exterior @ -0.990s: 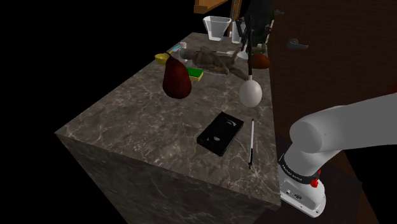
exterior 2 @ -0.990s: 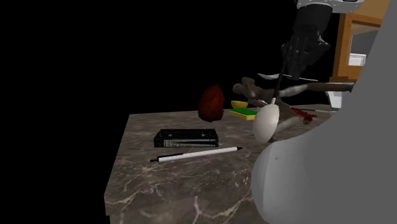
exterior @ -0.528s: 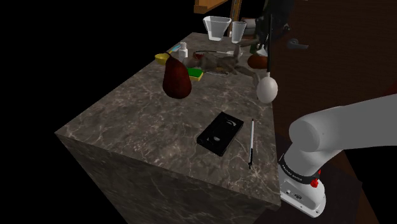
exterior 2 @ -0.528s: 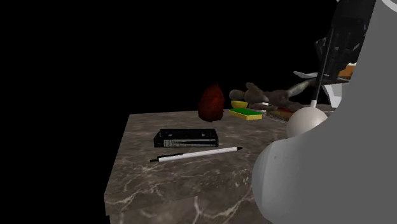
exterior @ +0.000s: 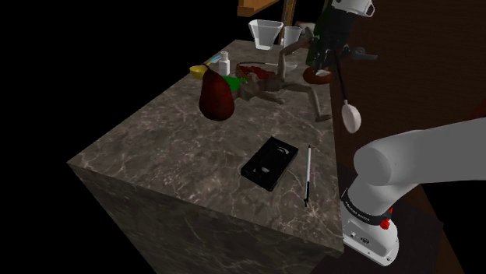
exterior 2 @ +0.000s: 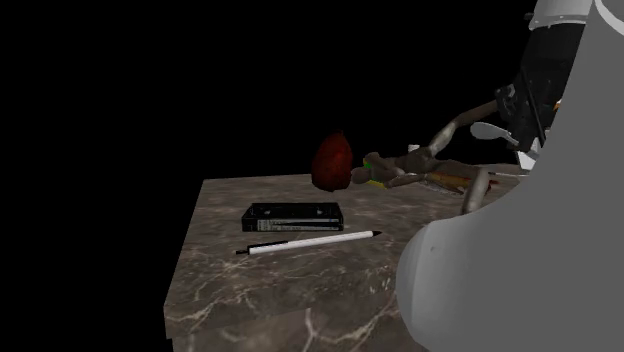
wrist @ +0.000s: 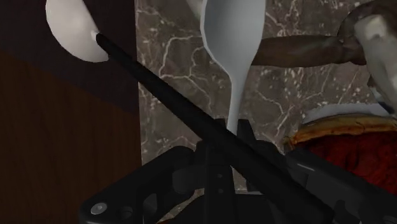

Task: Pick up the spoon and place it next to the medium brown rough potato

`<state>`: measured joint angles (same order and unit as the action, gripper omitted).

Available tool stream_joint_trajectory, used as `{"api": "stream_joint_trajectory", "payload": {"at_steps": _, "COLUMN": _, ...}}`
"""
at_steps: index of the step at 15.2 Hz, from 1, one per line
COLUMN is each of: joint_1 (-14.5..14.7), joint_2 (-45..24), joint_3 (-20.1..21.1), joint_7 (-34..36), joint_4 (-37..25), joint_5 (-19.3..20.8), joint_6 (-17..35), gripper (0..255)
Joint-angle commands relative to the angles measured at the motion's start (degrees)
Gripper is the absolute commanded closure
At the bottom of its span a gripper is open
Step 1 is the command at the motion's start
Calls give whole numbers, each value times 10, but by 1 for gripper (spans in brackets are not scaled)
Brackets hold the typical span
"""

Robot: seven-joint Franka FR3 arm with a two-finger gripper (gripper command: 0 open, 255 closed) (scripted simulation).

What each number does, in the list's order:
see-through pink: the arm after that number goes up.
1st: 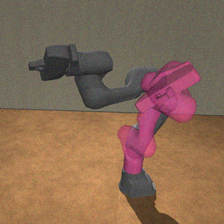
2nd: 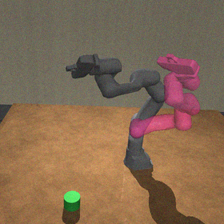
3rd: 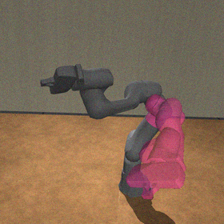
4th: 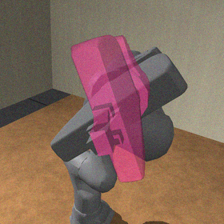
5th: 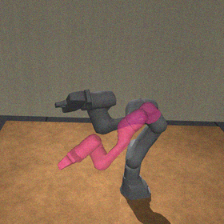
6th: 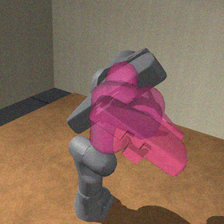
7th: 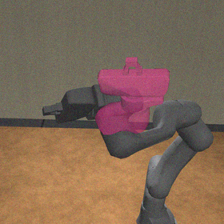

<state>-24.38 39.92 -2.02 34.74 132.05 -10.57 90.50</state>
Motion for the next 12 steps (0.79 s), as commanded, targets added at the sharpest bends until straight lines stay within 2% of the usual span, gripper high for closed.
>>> {"api": "stream_joint_trajectory", "payload": {"at_steps": 1, "joint_1": -1, "joint_2": 4, "joint_3": 0, "joint_7": -3, "joint_4": 19, "joint_5": 1, "joint_6": 14, "gripper": 255}}
{"api": "stream_joint_trajectory", "payload": {"at_steps": 12, "joint_1": -2, "joint_2": 12, "joint_3": 2, "joint_7": -18, "joint_4": 109, "joint_5": -2, "joint_6": 94, "gripper": 255}}
